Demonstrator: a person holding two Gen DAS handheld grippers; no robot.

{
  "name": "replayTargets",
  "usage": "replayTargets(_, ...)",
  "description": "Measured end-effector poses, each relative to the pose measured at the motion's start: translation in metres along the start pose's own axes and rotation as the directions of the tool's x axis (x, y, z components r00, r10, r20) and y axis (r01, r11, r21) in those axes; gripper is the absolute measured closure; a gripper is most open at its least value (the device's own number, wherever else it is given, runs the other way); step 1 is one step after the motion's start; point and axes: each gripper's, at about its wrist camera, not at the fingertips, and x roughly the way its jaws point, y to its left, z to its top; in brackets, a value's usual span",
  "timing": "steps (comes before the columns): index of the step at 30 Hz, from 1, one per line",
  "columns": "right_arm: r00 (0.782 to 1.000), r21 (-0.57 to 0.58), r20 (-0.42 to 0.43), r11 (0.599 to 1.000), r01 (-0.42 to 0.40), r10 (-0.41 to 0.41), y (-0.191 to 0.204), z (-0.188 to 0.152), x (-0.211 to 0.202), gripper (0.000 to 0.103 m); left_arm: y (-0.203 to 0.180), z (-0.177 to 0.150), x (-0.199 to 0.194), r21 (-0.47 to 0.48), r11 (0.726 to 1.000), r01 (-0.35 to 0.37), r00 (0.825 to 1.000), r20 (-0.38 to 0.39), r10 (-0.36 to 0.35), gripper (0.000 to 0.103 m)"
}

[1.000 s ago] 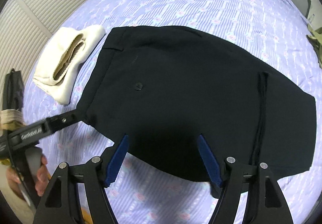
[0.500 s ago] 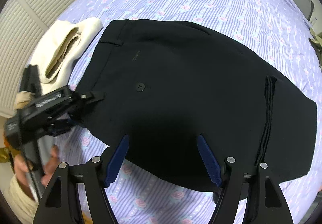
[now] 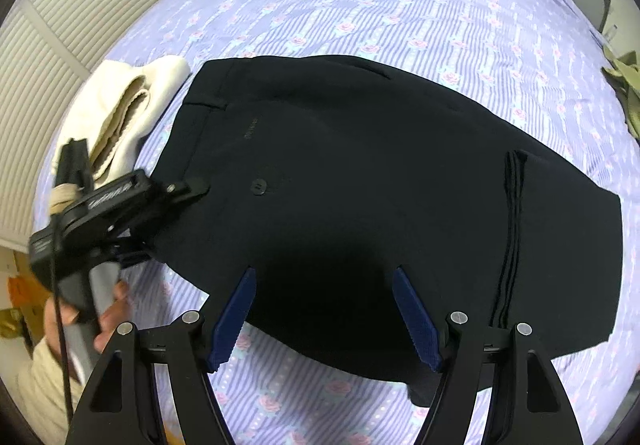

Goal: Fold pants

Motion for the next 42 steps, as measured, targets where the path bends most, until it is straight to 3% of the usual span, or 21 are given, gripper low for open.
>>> replayTargets(2, 1.0, 0.003, -0.001, 1.0, 0.002, -0.002, 0.0, -0.001, 0.0, 0.031, -0.01, 0.0, 0.001, 0.005, 1.0, -0.023, 1.0, -0.004, 0.023, 0.028)
replayTargets(7, 0.999, 0.001, 0.039, 1.0, -0.015, 0.015, -0.001, -0.008, -0.012, 0.031, -0.027, -0.012, -0.035, 0.068, 0.998, -0.008, 0.999, 0.035, 0.006, 0.071)
replayTargets(11, 0.997, 0.017, 0.076, 1.0, -0.015, 0.014, -0.015, -0.013, -0.029, 0.031, -0.073, -0.025, -0.065, 0.202, 0.979, -0.023, 0.995, 0.095, 0.004, 0.078)
replayTargets(15, 0.993, 0.07, 0.121, 0.997, -0.023, 0.015, -0.046, -0.022, -0.057, 0.031, -0.15, -0.045, -0.074, 0.42, 0.898, -0.131, 0.984, 0.163, 0.068, 0.08)
replayTargets(18, 0.985, 0.111, 0.17, 0.994, -0.012, -0.007, -0.078, -0.033, -0.086, 0.031, -0.208, -0.068, -0.074, 0.548, 0.819, -0.171, 0.978, 0.198, 0.071, 0.08)
replayTargets(19, 0.982, 0.123, 0.187, 0.992, -0.007, -0.016, -0.088, -0.037, -0.094, 0.031, -0.234, -0.08, -0.071, 0.6, 0.78, -0.177, 0.976, 0.21, 0.06, 0.08)
replayTargets(22, 0.969, 0.169, 0.241, 0.985, 0.021, -0.062, -0.124, -0.049, -0.124, 0.031, -0.283, -0.114, -0.068, 0.701, 0.692, -0.171, 0.977, 0.209, 0.029, 0.081)
replayTargets(31, 0.929, 0.344, 0.338, 0.939, 0.026, -0.15, -0.234, -0.097, -0.183, 0.031, -0.399, -0.203, -0.015, 0.837, 0.542, -0.071, 0.994, 0.108, -0.037, 0.083)
replayTargets(37, 0.929, 0.415, 0.326, 0.91, 0.026, -0.175, -0.296, -0.136, -0.188, 0.031, -0.44, -0.264, 0.053, 0.867, 0.498, 0.009, 1.0, -0.004, -0.012, 0.085)
replayTargets(40, 0.935, 0.438, 0.305, 0.898, 0.031, -0.181, -0.325, -0.154, -0.184, 0.031, -0.447, -0.292, 0.11, 0.876, 0.483, -0.006, 0.996, -0.036, 0.078, 0.086)
replayTargets(42, 0.94, 0.454, 0.286, 0.89, 0.037, -0.185, -0.346, -0.167, -0.181, 0.032, -0.444, -0.304, 0.146, 0.871, 0.491, -0.015, 0.987, -0.065, 0.144, 0.087)
